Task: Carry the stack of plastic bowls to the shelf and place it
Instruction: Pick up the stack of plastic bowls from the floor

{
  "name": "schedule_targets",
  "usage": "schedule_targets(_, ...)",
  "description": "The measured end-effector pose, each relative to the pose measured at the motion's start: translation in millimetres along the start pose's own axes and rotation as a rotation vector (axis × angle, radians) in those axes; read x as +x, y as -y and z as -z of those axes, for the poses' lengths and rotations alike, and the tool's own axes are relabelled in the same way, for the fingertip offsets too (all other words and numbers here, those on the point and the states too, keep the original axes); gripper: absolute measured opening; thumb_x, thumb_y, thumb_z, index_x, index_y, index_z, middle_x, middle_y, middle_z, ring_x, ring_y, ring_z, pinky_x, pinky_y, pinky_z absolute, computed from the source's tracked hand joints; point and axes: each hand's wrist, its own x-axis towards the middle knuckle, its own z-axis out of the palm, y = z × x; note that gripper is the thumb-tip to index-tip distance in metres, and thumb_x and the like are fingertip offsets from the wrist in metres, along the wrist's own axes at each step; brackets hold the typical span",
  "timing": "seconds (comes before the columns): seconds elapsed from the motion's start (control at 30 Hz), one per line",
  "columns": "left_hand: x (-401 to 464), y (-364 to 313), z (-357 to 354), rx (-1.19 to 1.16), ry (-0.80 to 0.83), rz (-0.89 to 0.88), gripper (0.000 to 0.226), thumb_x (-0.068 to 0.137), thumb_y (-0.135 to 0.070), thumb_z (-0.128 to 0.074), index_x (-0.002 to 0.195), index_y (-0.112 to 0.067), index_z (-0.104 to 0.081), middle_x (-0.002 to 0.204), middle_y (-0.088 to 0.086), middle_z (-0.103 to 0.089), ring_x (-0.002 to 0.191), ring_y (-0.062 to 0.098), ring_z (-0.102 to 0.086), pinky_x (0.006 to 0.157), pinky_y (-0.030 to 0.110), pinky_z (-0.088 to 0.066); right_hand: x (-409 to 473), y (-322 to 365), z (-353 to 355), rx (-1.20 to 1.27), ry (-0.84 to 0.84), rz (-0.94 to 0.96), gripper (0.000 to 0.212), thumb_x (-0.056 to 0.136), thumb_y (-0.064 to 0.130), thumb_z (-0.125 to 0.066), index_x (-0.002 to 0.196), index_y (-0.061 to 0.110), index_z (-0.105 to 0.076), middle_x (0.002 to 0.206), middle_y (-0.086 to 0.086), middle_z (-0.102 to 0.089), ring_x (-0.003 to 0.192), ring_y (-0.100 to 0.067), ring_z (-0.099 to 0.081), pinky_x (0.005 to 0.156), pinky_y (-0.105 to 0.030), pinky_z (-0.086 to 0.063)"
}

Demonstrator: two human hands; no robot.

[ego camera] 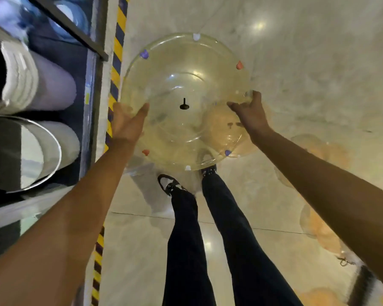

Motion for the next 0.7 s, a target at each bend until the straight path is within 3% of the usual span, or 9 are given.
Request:
schedule_targets(0.1,-33.9,-41.1,-34.1,0.064,0.087,-0.051,0.059,0.090,-0.059,-0.081,0.121,-0.023,-0.047,0.125,0.009,-0.063,0.123,0.037,-0.071,0.093,0.055,-0.068,-17.3,-14.6,57.4,0.056,-0.051,-0.060,0.076,0.086,0.040,-0.078,0.146,0.018,-0.038,0.111,0.000,-0.062,0.107,-0.027,-0.068,0.086,-0.046,-0.062)
schedule_targets(0.2,-52.2,-66.9,-84.3,0.160,0.135,-0.102,0.056,0.094,-0.057,-0.079,0.123,-0.020,-0.049,0.118,0.005,-0.062,0.101,0.027,-0.069,0.095,0.055,-0.067,-11.4,-47.7,104.4,0.103,-0.096,-0.125,0.079,0.081,0.045,-0.079,0.144,0.020,-0.038,0.120,-0.005,-0.062,0.108,-0.026,-0.067,0.096,-0.055,-0.059)
schedule_targets(0.3,-52.8,-78.9,-144.1,0.272,0.174,-0.115,0.066,0.096,-0.057,-0.078,0.137,-0.013,-0.050,0.124,0.005,-0.062,0.113,0.029,-0.069,0.096,0.049,-0.065,10.1,-83.6,135.5,0.148,-0.120,-0.177,0.080,0.084,0.044,-0.080,0.146,0.020,-0.036,0.123,-0.004,-0.058,0.113,-0.028,-0.062,0.102,-0.055,-0.055)
schedule_targets(0.37,-46.6,-77.2,-186.3,0.325,0.198,-0.107,0.069,0.098,-0.054,-0.077,0.141,-0.009,-0.049,0.123,0.006,-0.062,0.110,0.031,-0.067,0.087,0.041,-0.060,28.8,-109.6,151.7,0.190,-0.124,-0.196,0.079,0.088,0.038,-0.079,0.149,0.018,-0.034,0.120,0.000,-0.056,0.117,-0.028,-0.060,0.106,-0.050,-0.052)
schedule_targets(0.43,-33.6,-67.0,-221.6,0.345,0.212,-0.086,0.069,0.098,-0.052,-0.077,0.144,-0.010,-0.048,0.122,0.004,-0.061,0.109,0.029,-0.065,0.086,0.038,-0.055,54.3,-135.8,157.5,0.214,-0.121,-0.213,0.080,0.090,0.033,-0.079,0.151,0.017,-0.031,0.128,-0.001,-0.056,0.121,-0.027,-0.059,0.107,-0.046,-0.051)
schedule_targets(0.5,-15.9,-50.6,-251.4,0.331,0.204,-0.060,0.070,0.098,-0.049,-0.079,0.148,-0.012,-0.048,0.124,0.002,-0.059,0.115,0.026,-0.063,0.092,0.037,-0.054,82.1,-161.4,156.2,0.225,-0.116,-0.230,0.081,0.091,0.032,-0.078,0.154,0.017,-0.030,0.133,-0.002,-0.054,0.121,-0.025,-0.059,0.101,-0.038,-0.051)
schedule_targets(0.6,18.1,-22.9,-283.8,0.330,0.204,-0.054,0.072,0.099,-0.045,-0.080,0.153,-0.013,-0.045,0.129,-0.001,-0.060,0.116,0.019,-0.058,0.095,0.032,-0.048,121.7,-194.0,141.6,0.255,-0.089,-0.255,0.080,0.094,0.028,-0.076,0.155,0.016,-0.026,0.133,-0.001,-0.053,0.113,-0.020,-0.057,0.078,-0.022,-0.050)
schedule_targets(0.7,58.1,6.6,-317.8,0.361,0.225,-0.028,0.077,0.097,-0.044,-0.082,0.157,-0.014,-0.043,0.145,0.004,-0.063,0.122,0.019,-0.058,0.107,0.036,-0.052,158.9,-234.6,125.6,0.272,-0.058,-0.274,0.083,0.093,0.028,-0.076,0.157,0.017,-0.025,0.132,0.001,-0.052,0.110,-0.017,-0.058,0.080,-0.029,-0.051)
